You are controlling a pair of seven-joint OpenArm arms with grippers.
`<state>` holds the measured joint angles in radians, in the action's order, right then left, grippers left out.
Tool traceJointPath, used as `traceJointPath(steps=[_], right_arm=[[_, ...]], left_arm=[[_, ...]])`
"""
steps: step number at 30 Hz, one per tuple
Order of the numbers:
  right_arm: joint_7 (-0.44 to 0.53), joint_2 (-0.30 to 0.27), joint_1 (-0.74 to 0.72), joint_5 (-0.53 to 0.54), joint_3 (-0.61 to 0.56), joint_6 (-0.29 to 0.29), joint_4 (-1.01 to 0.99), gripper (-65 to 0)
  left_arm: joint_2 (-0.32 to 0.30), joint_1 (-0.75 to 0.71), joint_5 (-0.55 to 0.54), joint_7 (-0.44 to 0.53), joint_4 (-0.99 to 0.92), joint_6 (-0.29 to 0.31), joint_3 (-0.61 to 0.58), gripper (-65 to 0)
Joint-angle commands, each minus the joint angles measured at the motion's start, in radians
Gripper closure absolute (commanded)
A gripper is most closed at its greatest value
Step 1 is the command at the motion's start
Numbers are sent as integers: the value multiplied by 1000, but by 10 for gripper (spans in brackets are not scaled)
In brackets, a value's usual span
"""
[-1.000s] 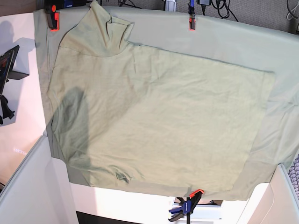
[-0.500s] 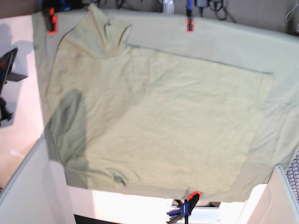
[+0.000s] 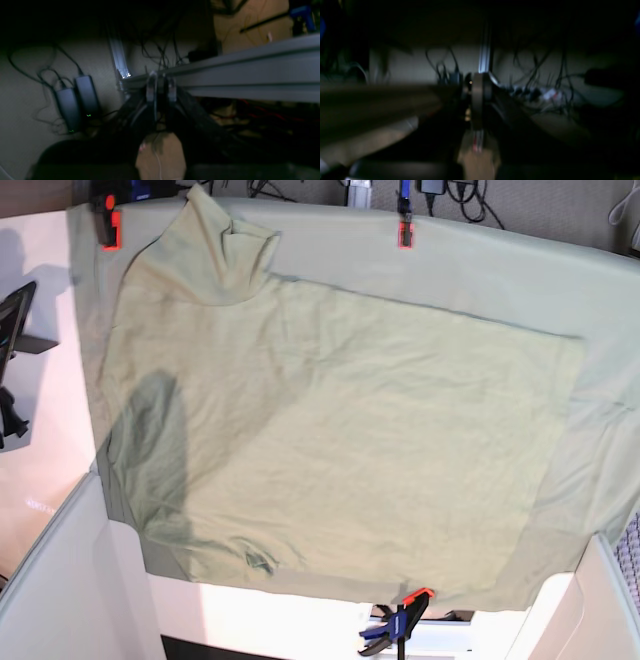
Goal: Fold the T-shirt properly
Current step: 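Move both grippers toward the shirt's shoulder corners beside the collar, then grasp the shirt edge near each shoulder with both grippers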
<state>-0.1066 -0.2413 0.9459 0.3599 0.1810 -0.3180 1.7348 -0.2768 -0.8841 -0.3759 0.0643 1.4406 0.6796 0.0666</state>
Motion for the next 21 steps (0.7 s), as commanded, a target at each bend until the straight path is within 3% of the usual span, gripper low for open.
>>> traceJointPath(steps=[1, 5, 7, 10, 12, 14, 18, 21], right_arm=[[-3, -8, 16, 36, 32, -8, 60, 0], [-42, -7, -1, 147, 140, 12, 201, 0], [-61, -5, -37, 182, 176, 63, 224, -116], [-84, -5, -106, 208, 196, 123, 214, -358], [-95, -5, -136, 209, 196, 149, 206, -434], [-100, -5, -156, 208, 196, 188, 204, -439], [-113, -4, -192, 205, 196, 270, 199, -439], [-116, 10, -214, 206, 196, 270, 168, -439]], left_arm=[[-6, -32, -11, 5, 53, 19, 21, -45], [-9, -95, -82, -41, 212, 19, 94, -46], [-21, -119, -121, -60, 279, 19, 122, -53], [-49, -145, -149, -88, 363, 19, 154, -135], [-71, -159, -167, -116, 406, 19, 169, -206], [-87, -171, -177, -153, 441, 19, 180, -251], [-95, -189, -210, -197, 473, 19, 208, -253], [-95, -192, -219, -196, 474, 19, 230, -253]])
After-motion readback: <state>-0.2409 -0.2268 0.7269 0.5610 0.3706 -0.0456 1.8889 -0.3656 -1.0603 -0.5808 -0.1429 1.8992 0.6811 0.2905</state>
